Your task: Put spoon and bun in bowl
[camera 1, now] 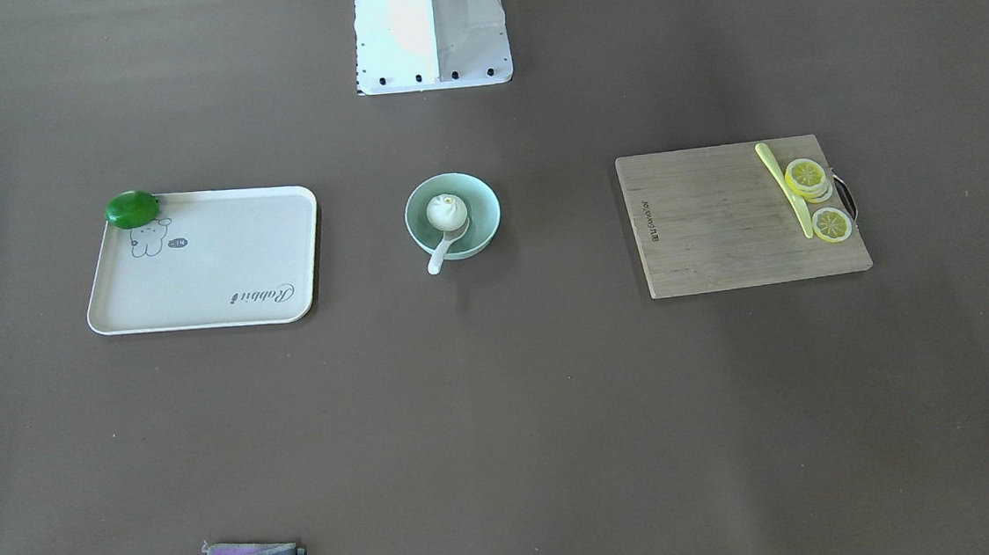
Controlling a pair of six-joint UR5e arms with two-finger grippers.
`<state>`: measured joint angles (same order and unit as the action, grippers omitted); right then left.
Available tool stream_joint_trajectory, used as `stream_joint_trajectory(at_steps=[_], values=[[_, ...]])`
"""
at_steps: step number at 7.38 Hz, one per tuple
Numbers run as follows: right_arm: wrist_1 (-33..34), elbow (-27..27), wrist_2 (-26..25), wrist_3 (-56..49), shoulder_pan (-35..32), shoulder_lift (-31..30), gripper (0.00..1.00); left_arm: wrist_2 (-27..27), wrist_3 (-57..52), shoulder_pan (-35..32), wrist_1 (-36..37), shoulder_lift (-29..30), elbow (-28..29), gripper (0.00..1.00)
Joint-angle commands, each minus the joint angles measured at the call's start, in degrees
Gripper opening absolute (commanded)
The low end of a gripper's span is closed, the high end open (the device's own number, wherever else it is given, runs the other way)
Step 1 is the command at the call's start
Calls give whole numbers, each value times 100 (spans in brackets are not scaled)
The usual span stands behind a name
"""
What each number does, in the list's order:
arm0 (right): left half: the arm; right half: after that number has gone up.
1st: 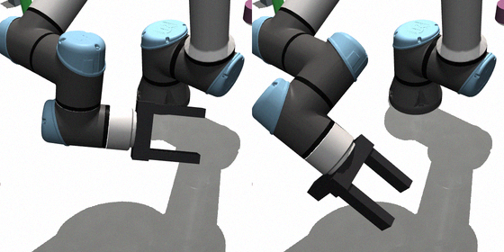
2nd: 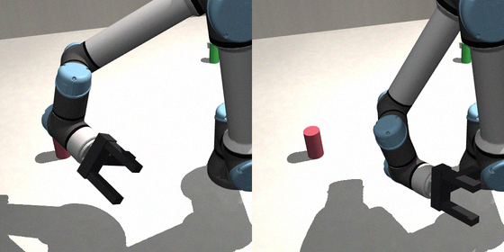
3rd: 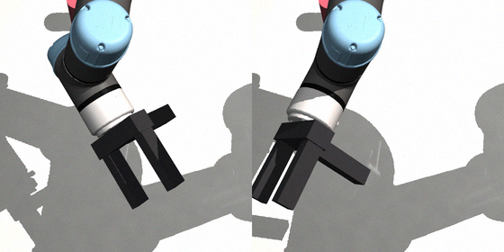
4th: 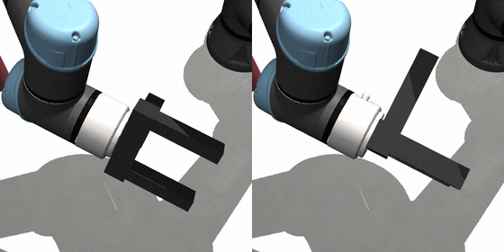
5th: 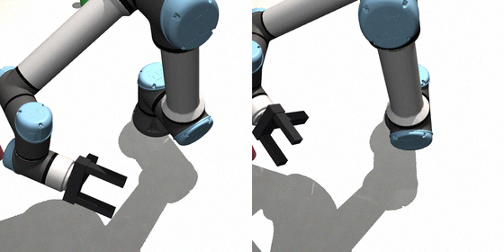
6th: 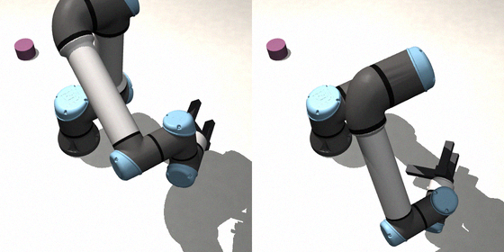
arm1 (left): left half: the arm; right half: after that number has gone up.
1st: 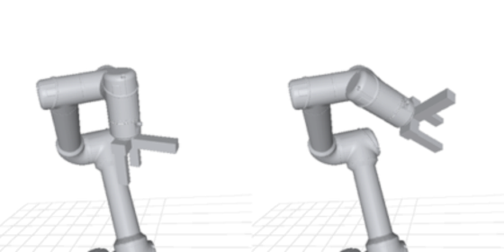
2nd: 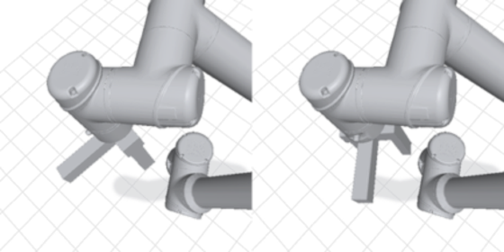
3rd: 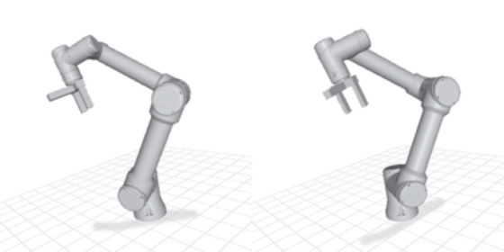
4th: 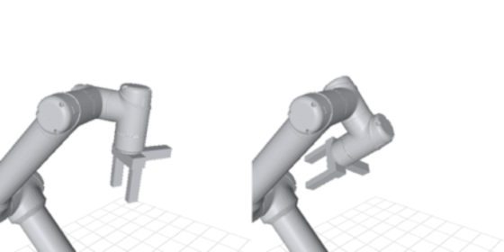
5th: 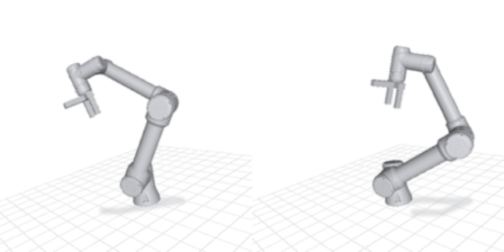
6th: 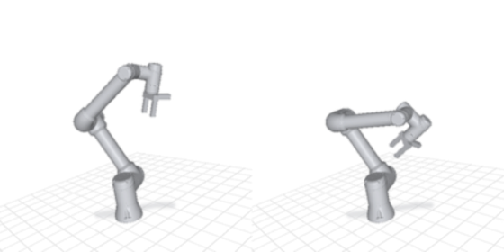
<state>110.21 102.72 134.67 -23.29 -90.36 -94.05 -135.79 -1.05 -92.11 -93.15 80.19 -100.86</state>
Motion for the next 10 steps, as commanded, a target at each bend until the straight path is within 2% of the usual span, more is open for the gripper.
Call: stream_joint_trajectory(at_steps=[1,10], values=[[0,2,32,0,45,1,100,0,0,0,-1,-3,-4,98],[0,11,217,-9,150,27,100,0,0,35,-54,-3,5,98]])
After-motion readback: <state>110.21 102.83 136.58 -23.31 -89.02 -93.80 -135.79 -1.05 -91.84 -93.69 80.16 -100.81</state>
